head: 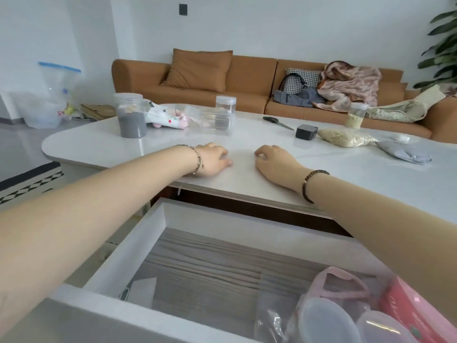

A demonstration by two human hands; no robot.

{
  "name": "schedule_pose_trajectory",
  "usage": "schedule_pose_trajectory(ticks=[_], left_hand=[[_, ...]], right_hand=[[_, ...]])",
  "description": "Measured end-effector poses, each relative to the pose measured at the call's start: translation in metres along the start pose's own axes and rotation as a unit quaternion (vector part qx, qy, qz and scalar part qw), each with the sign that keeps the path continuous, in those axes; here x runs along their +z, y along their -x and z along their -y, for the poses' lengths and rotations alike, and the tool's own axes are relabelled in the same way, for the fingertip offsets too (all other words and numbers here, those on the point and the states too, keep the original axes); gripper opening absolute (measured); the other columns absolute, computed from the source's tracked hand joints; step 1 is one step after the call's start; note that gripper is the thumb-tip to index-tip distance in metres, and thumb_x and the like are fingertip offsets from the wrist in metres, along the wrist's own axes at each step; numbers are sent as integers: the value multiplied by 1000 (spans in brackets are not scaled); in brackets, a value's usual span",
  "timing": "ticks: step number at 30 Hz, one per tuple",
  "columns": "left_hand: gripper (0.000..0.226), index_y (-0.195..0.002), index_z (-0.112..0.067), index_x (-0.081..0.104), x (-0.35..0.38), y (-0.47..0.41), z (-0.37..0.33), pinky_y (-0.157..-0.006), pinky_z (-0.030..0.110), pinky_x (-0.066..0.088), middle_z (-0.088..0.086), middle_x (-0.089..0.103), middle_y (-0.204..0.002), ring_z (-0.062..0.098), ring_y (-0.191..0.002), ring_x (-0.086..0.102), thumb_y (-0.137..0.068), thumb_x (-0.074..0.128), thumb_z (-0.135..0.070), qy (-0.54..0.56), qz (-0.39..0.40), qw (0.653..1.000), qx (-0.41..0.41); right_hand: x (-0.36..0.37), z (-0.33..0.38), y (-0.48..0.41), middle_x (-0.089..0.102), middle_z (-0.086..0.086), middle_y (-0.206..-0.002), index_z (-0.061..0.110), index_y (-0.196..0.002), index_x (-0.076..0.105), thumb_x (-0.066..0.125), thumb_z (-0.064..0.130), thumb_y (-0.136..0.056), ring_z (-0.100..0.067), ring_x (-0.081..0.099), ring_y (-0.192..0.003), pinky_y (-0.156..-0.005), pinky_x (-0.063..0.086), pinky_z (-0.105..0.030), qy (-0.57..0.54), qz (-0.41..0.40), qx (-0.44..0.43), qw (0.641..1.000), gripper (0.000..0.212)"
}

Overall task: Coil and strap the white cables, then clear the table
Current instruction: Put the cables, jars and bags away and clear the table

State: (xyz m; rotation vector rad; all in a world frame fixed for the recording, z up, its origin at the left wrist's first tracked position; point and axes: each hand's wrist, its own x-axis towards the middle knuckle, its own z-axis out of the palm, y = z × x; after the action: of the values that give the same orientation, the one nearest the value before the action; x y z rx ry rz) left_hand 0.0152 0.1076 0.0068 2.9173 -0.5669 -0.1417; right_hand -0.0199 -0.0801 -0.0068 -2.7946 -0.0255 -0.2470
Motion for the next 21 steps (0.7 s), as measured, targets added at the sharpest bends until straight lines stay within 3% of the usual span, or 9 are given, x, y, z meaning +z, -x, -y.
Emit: schedule_pose_trajectory(ticks=[2,5,8,12,14,17,21], left_hand=[[64,-156,-14,18,1,-24,-6,-115,45,29,12,14,-163,35,-143,31,-104,39,-46,12,-38,998,-56],[89,-157,-22,-10,9,-62,-7,-106,46,35,7,-17,-165,37,-138,33,-96,53,-13,27,-138,976,-169],[85,-157,-23,-13,6,-93,-5,-107,54,35,6,-19,-165,43,-143,21,-97,44,-5,1,-218,955,-203],[73,-158,-19,4,-1,-127,12,-114,54,26,0,-4,-167,33,-151,7,-97,39,-4,-74,-275,953,-105],[70,-157,-27,14,-2,-144,23,-113,56,28,-6,5,-167,30,-152,5,-97,46,-7,-24,-264,963,-39],[75,-152,-32,30,-7,-153,44,-112,47,33,-6,31,-158,25,-146,19,-89,69,-33,67,-273,959,38],[74,-141,-34,47,-10,-161,69,-108,40,35,-6,47,-141,24,-131,36,-76,78,-52,87,-334,937,54]], right_hand=[[7,11,-23,49,-13,-136,16,-133,53,39,23,-99,-32,45,-126,-108,37,-42,20,-25,36,999,37],[20,23,-54,50,-14,-135,10,-130,50,39,16,-98,-33,44,-126,-104,39,-41,30,-62,73,995,35],[31,28,-80,50,-14,-132,7,-129,45,38,10,-95,-33,43,-125,-100,37,-41,36,-101,104,989,35],[40,33,-106,51,-13,-129,8,-130,42,37,6,-93,-32,43,-124,-96,38,-40,41,-118,95,988,38],[44,31,-122,51,-13,-131,8,-131,41,38,8,-94,-32,44,-125,-97,38,-40,38,-126,89,987,37],[47,29,-145,49,-14,-134,7,-134,39,40,14,-98,-33,43,-128,-99,37,-41,27,-136,83,987,37],[50,26,-180,47,-15,-135,6,-135,37,43,26,-102,-34,43,-129,-99,37,-42,1,-151,79,985,39]])
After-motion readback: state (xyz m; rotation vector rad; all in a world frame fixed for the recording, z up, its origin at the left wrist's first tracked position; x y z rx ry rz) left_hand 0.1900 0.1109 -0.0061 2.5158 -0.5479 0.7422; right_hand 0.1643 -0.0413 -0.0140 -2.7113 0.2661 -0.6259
